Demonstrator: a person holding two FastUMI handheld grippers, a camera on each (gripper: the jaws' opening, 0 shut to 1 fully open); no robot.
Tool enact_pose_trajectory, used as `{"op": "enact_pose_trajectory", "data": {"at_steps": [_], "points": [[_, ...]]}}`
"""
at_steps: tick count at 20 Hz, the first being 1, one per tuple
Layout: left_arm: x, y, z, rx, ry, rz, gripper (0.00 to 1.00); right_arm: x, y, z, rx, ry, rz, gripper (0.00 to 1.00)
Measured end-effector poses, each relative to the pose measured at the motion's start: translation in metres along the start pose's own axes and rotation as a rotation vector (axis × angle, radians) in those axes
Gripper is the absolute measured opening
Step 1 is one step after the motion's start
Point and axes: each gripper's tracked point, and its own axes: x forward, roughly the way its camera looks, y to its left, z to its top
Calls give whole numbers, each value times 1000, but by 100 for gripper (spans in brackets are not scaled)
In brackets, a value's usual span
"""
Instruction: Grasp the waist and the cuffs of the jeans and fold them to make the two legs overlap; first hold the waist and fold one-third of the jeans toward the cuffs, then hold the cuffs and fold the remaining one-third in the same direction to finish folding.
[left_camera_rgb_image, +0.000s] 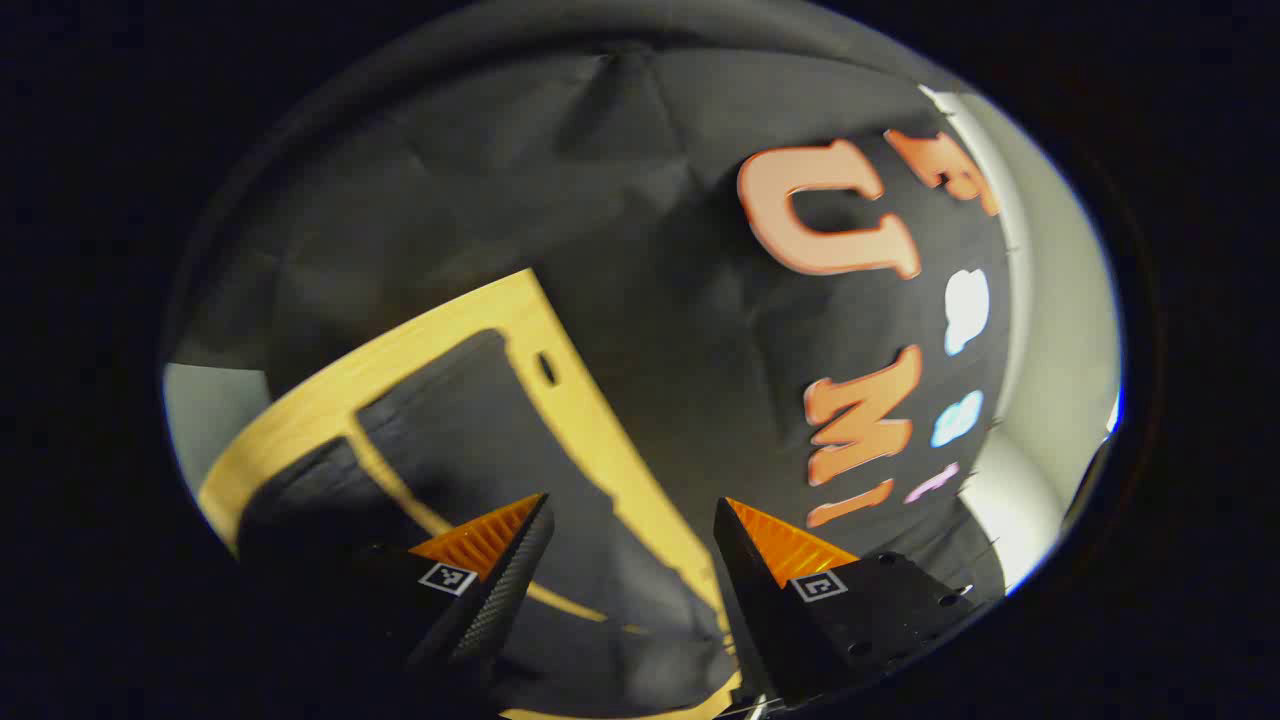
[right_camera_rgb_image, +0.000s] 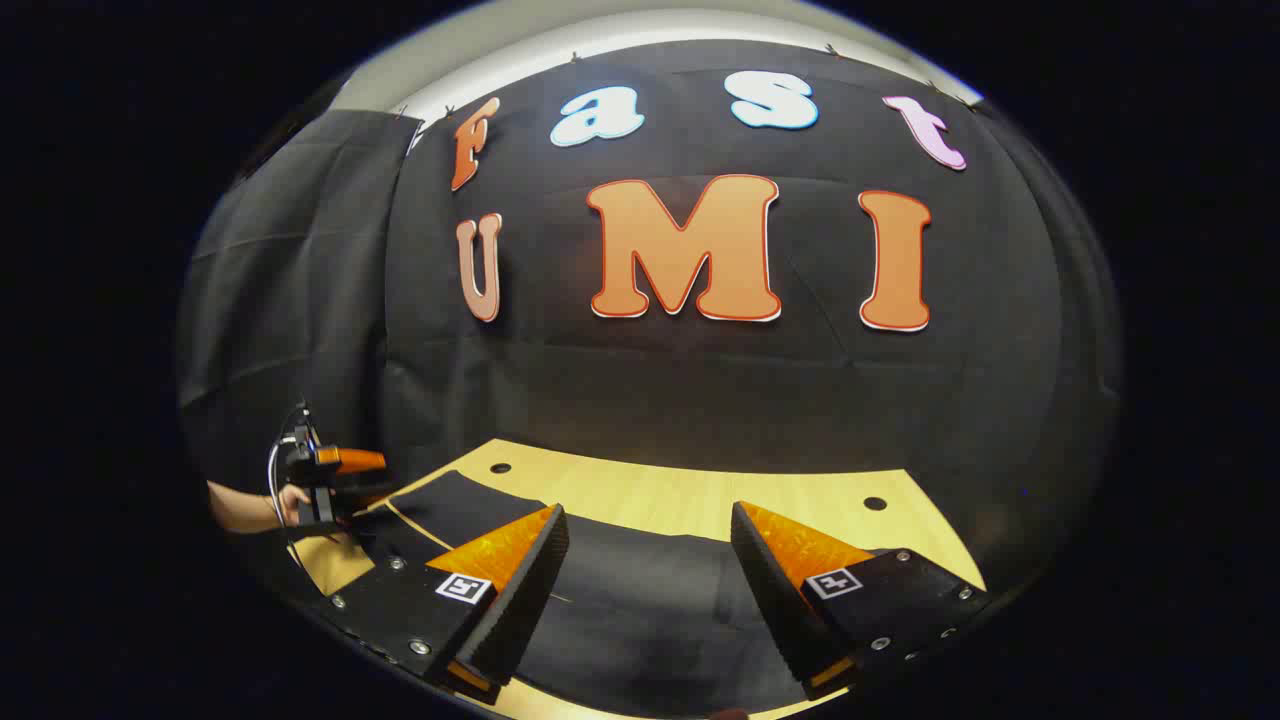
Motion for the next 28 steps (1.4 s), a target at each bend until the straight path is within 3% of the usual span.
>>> {"op": "enact_pose_trajectory", "data": {"at_steps": [1,3,4,5,6,7,9,10,12,14,19,28], "points": [[-24,15,-16,77,23,66,98,-1,5,2,3,-2,9,98],[-90,38,-28,233,3,305,98,-7,1,14,-11,-36,-12,98],[-120,17,-26,297,-64,384,98,-11,-6,18,-17,-46,-41,98],[-136,-33,-16,419,-176,429,98,-17,-14,22,-21,-54,-70,98],[-150,-92,1,576,-354,447,93,-24,-19,28,-22,-76,-99,98],[-168,-156,13,745,-522,428,98,-32,-23,38,-21,-119,-119,99],[-171,-271,13,1025,-677,326,97,-45,-35,50,-20,-178,-160,100],[-164,-308,4,1043,-657,284,96,-52,-42,46,-14,-181,-175,98],[-155,-370,-28,984,-629,147,99,-67,-53,47,6,-201,-200,98],[-147,-408,-51,971,-637,111,100,-79,-67,46,22,-207,-231,100],[-99,-416,-71,993,-591,101,96,-105,-94,51,30,-225,-284,100],[-67,-428,-57,978,-527,93,98,-118,-119,71,35,-250,-355,99]]}}
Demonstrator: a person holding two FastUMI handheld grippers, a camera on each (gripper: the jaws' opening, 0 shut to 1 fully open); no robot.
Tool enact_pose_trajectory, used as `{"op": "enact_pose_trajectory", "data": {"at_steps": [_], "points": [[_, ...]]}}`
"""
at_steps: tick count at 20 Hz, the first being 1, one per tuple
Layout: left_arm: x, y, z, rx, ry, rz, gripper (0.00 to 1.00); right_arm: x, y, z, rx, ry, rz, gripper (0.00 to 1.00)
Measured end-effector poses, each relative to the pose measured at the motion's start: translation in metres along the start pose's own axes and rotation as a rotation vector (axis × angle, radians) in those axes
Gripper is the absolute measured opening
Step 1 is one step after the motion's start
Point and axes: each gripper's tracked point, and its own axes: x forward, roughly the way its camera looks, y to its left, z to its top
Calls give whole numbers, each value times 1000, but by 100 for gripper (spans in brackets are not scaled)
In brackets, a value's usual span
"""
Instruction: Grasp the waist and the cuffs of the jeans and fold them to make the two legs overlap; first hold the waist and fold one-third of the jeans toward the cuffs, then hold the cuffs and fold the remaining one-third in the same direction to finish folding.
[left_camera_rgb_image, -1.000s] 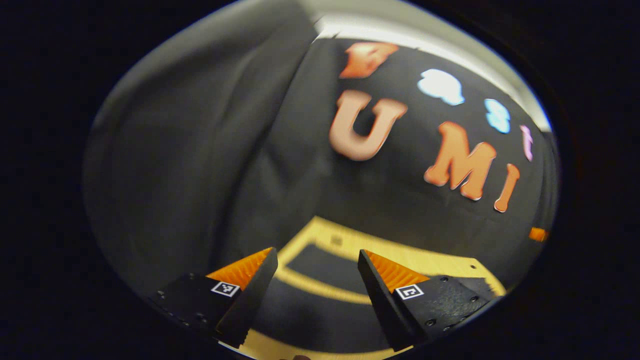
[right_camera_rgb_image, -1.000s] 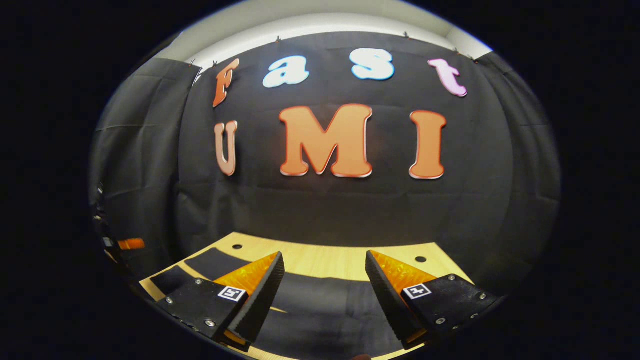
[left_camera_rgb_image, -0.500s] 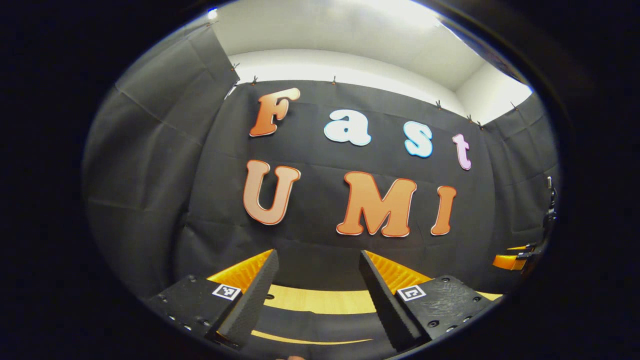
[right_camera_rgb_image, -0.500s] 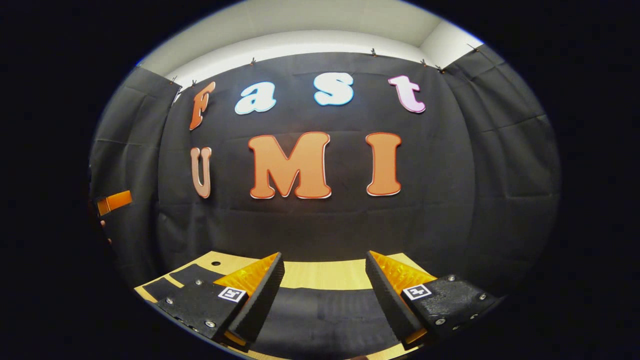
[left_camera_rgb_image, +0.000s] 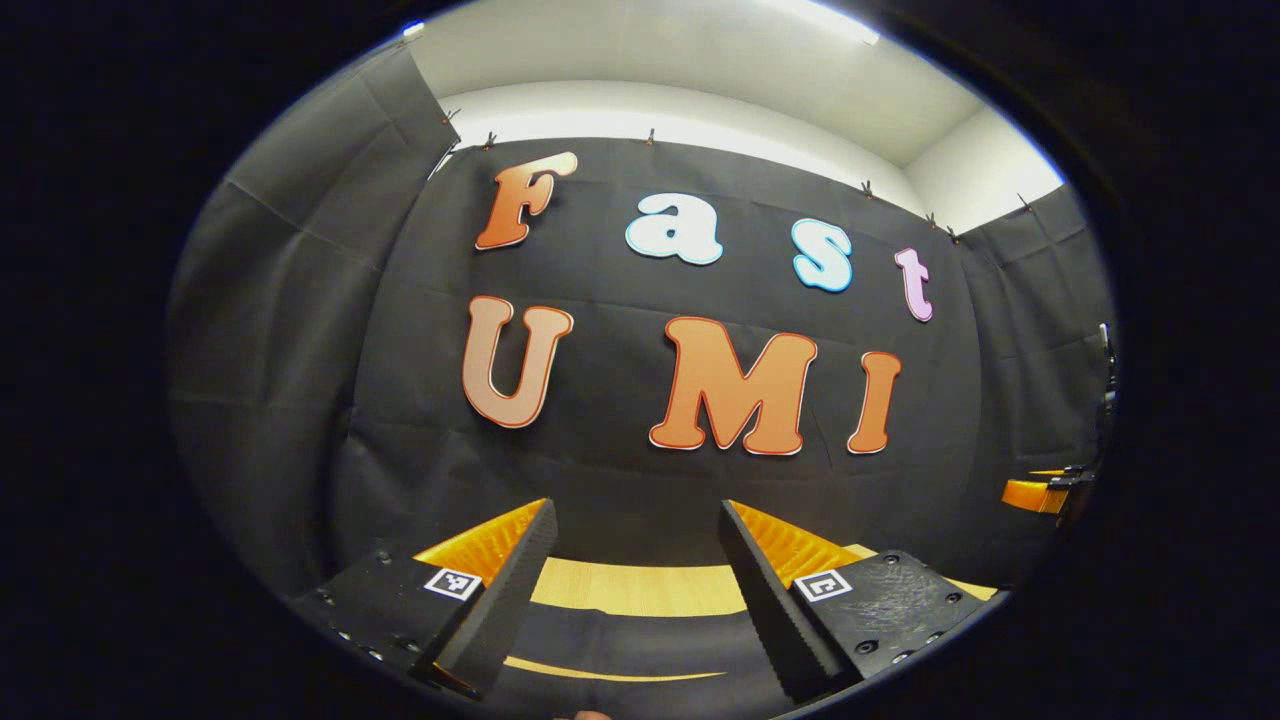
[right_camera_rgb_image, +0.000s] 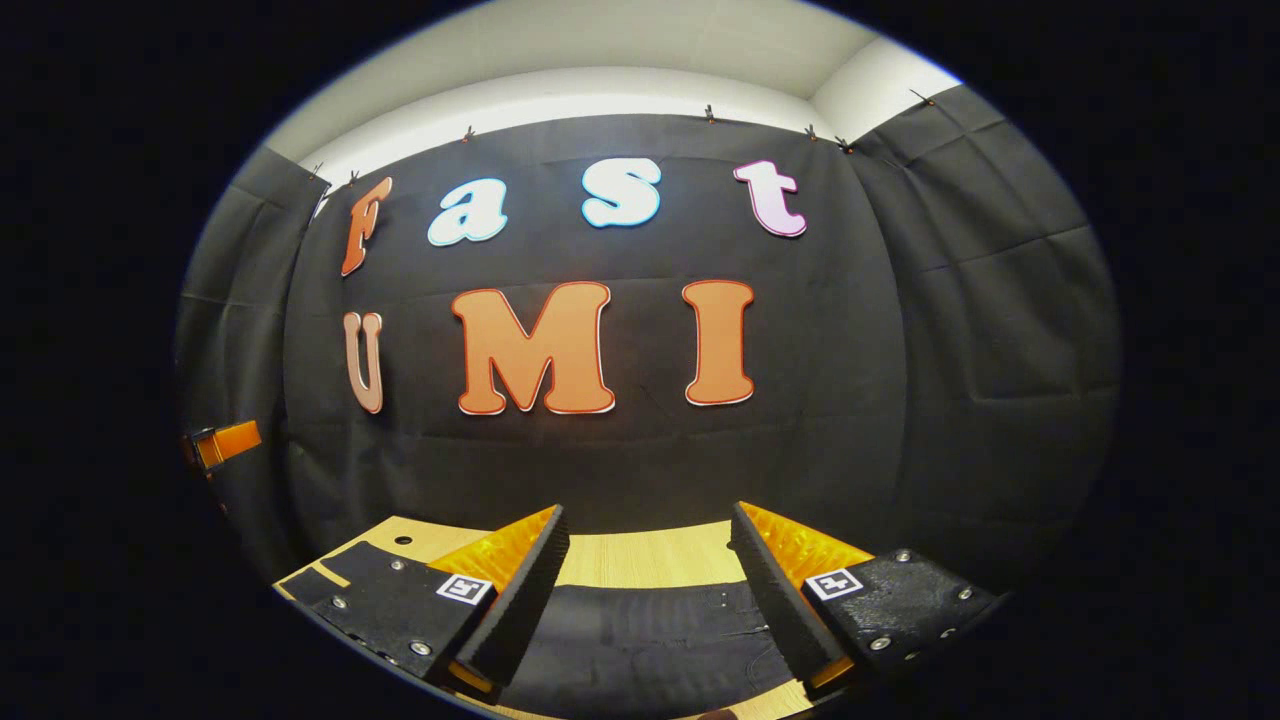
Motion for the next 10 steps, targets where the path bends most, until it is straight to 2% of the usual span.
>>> {"op": "enact_pose_trajectory", "data": {"at_steps": [3,7,10], "points": [[3,2,0,-11,3,35,98,6,10,0,-44,5,45,100],[-4,33,6,-21,-4,135,95,23,23,12,26,-3,95,98],[-22,62,-20,-94,70,211,96,41,42,-11,54,48,148,100]]}}
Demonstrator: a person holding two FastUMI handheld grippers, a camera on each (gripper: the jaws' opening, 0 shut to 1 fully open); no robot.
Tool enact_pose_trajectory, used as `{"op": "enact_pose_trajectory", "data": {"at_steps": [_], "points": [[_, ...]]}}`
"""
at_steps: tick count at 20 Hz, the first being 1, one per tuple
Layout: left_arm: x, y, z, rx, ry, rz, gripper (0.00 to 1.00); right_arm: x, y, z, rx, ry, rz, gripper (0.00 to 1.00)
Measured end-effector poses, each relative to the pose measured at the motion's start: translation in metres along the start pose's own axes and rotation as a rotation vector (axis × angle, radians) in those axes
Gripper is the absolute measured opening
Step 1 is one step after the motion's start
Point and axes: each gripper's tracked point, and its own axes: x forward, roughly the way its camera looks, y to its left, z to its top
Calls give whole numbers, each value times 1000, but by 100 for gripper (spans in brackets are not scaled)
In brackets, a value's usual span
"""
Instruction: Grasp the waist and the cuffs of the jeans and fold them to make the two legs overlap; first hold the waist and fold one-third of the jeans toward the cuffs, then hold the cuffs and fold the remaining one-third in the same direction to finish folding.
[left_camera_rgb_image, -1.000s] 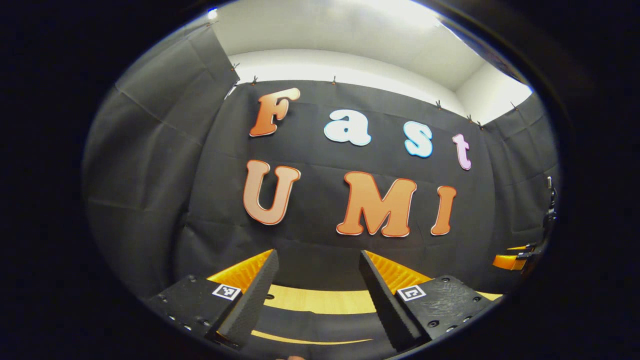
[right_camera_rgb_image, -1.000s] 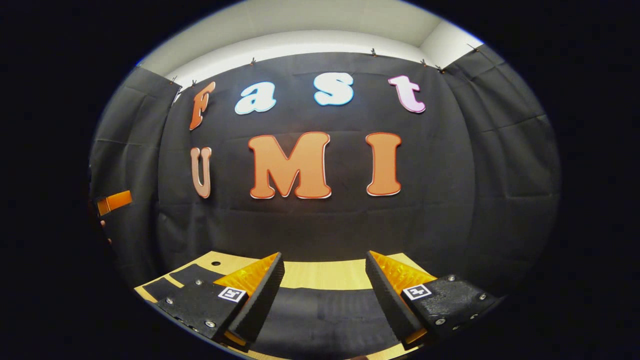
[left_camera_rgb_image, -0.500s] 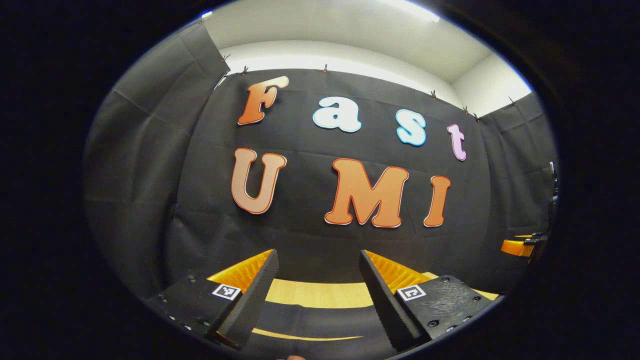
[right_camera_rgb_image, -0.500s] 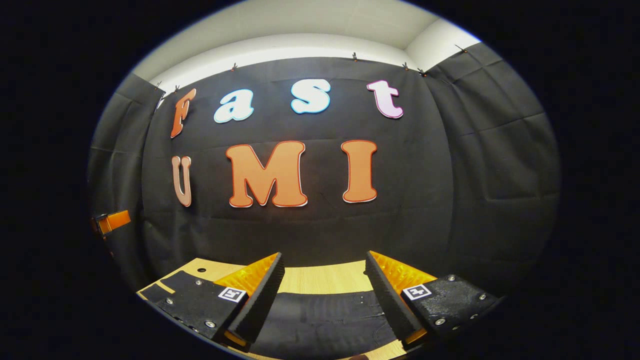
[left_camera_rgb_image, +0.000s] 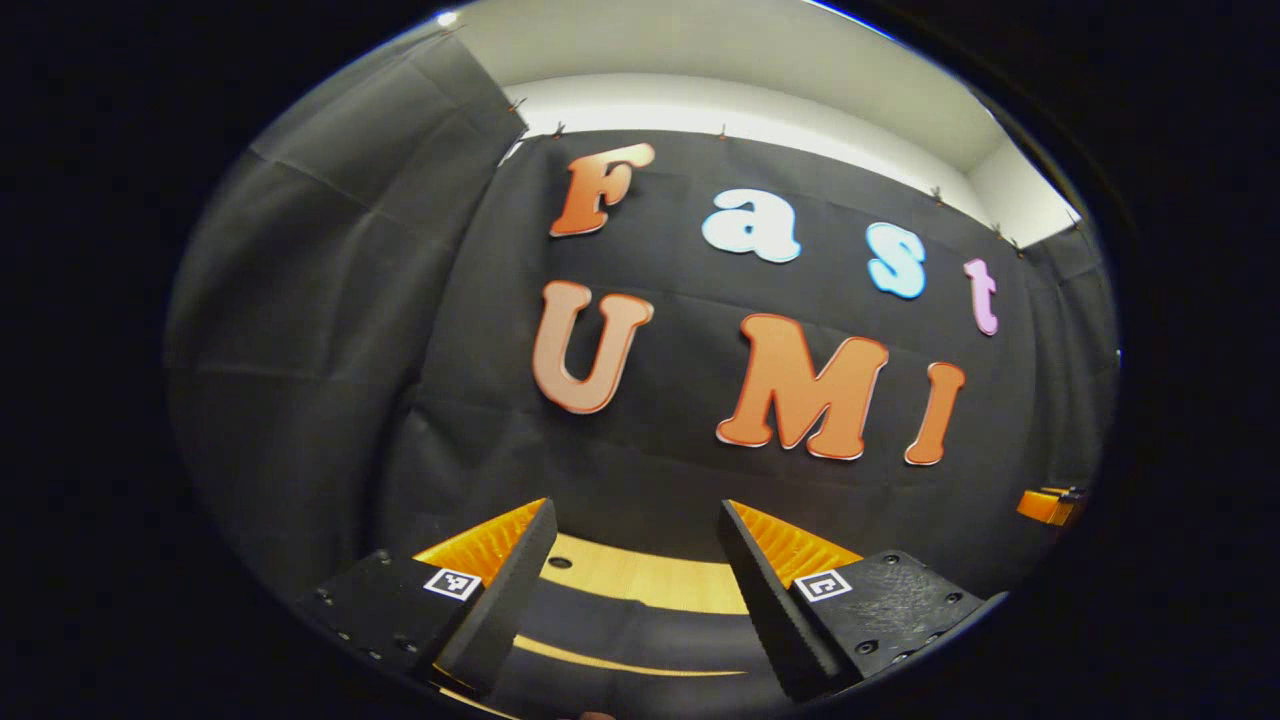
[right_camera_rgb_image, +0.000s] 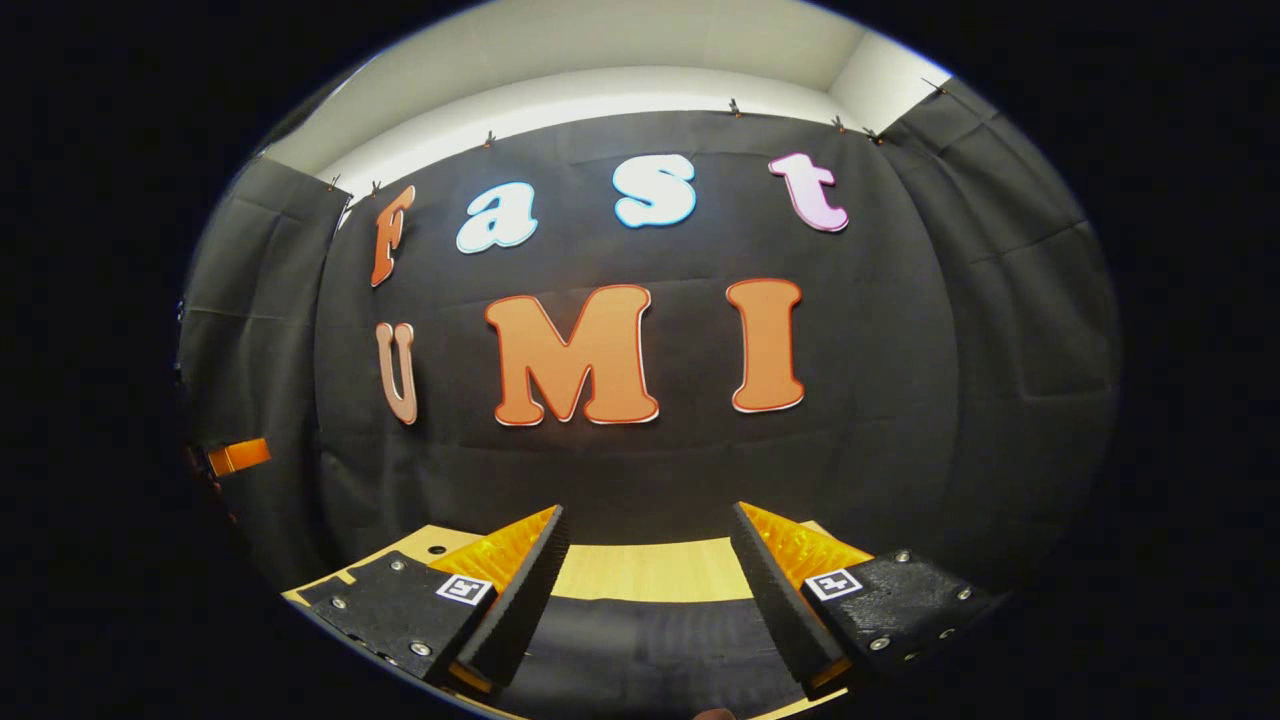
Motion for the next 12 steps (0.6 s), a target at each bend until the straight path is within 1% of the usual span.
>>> {"op": "enact_pose_trajectory", "data": {"at_steps": [1,2,3,4,6,8,9,10,11,12], "points": [[-4,12,-14,-39,42,28,96,6,6,-11,4,30,23,98],[-8,25,-32,-88,92,51,98,10,13,-20,5,59,42,98],[-14,36,-54,-141,144,69,98,13,18,-28,3,89,56,98],[-23,55,-76,-199,196,106,98,14,24,-38,-3,114,71,98],[-40,89,-122,-343,304,195,98,13,38,-51,-4,164,102,98],[-50,120,-169,-537,395,294,98,9,48,-62,-8,212,127,98],[-58,134,-190,-616,435,338,98,8,49,-63,-8,218,124,98],[-68,144,-208,-671,474,383,98,7,49,-65,-3,232,128,98],[-74,153,-225,-713,496,423,98,5,51,-67,8,242,130,100],[-81,159,-239,-757,528,459,98,4,49,-69,20,253,128,98]]}}
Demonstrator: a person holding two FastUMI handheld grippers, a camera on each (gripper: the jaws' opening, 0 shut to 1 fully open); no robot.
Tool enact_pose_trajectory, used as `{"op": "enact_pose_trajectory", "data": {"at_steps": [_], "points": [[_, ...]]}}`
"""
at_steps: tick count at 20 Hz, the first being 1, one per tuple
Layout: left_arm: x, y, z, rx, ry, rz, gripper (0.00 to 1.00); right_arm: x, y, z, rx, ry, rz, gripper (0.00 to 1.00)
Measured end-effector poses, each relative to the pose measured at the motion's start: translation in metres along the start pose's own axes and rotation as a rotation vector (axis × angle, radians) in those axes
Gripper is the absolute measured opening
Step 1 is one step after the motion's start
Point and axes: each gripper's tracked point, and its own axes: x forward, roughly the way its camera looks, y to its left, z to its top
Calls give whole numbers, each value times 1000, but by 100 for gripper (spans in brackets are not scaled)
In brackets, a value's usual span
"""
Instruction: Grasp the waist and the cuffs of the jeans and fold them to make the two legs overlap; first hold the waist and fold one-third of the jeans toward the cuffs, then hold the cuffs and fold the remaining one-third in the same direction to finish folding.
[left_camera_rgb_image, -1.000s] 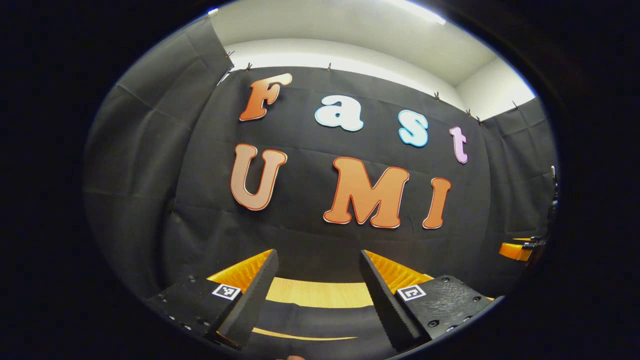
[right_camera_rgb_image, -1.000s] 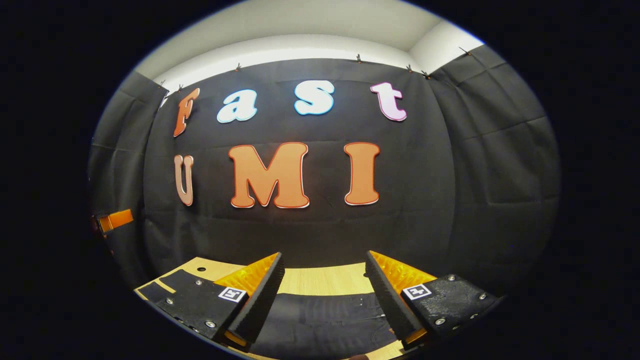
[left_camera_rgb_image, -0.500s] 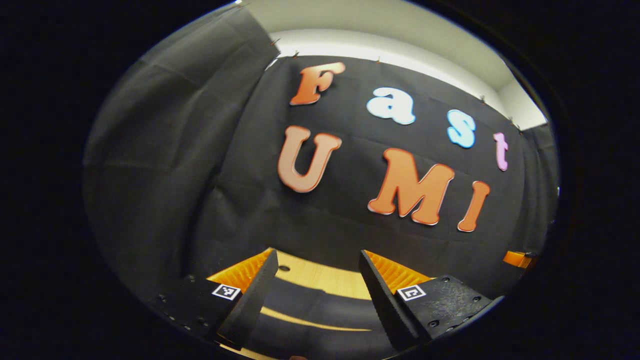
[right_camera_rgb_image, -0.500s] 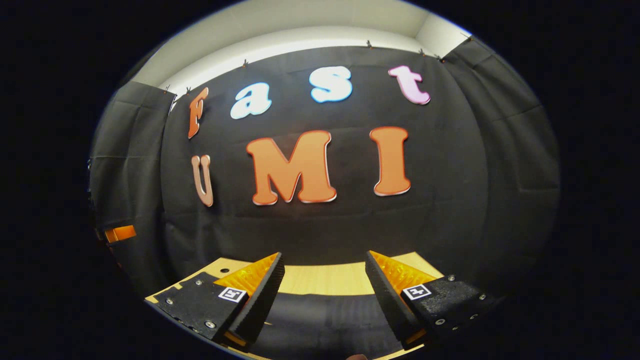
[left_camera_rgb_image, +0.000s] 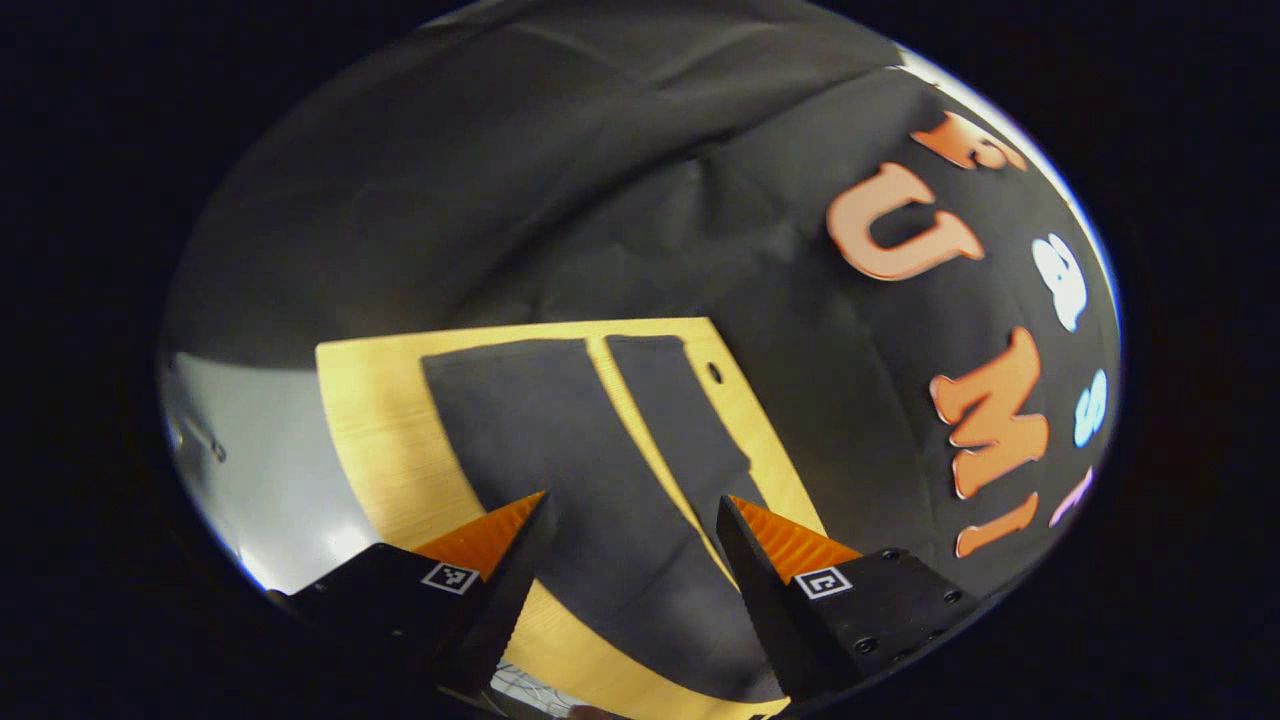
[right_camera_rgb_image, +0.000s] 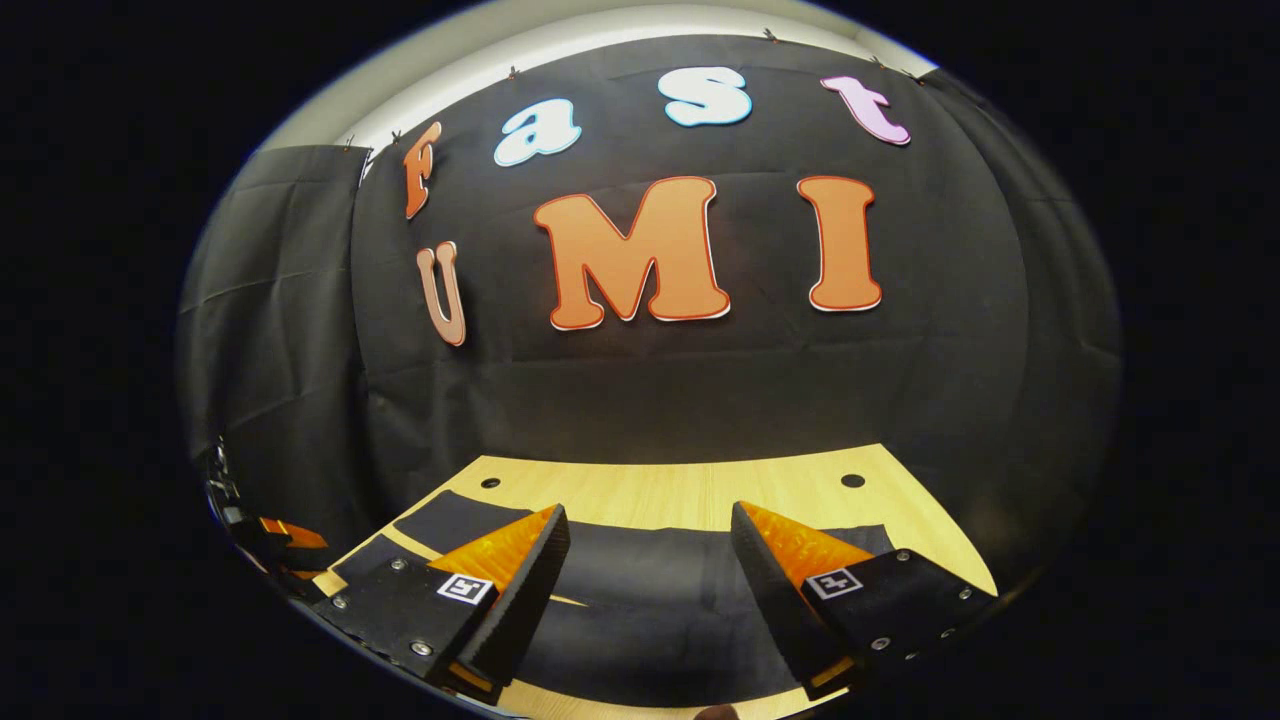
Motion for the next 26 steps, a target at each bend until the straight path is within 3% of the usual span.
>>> {"op": "enact_pose_trajectory", "data": {"at_steps": [5,9,17,20,21,23,25,26], "points": [[35,55,-15,-184,117,166,98,-6,-14,-15,57,71,-28,100],[51,72,-17,-239,153,232,99,-6,-31,-18,78,100,-64,98],[106,40,-13,-353,166,73,91,-6,-45,-13,158,128,-110,98],[126,26,-13,-323,180,24,90,-7,-47,-6,182,105,-129,98],[140,30,-14,-313,174,41,88,-8,-50,-7,186,107,-141,98],[144,39,-17,-333,161,98,48,-13,-55,-12,208,116,-168,98],[152,30,-16,-371,158,54,15,-23,-62,-16,225,112,-196,98],[154,28,-24,-391,184,53,16,-27,-66,-19,231,110,-209,98]]}}
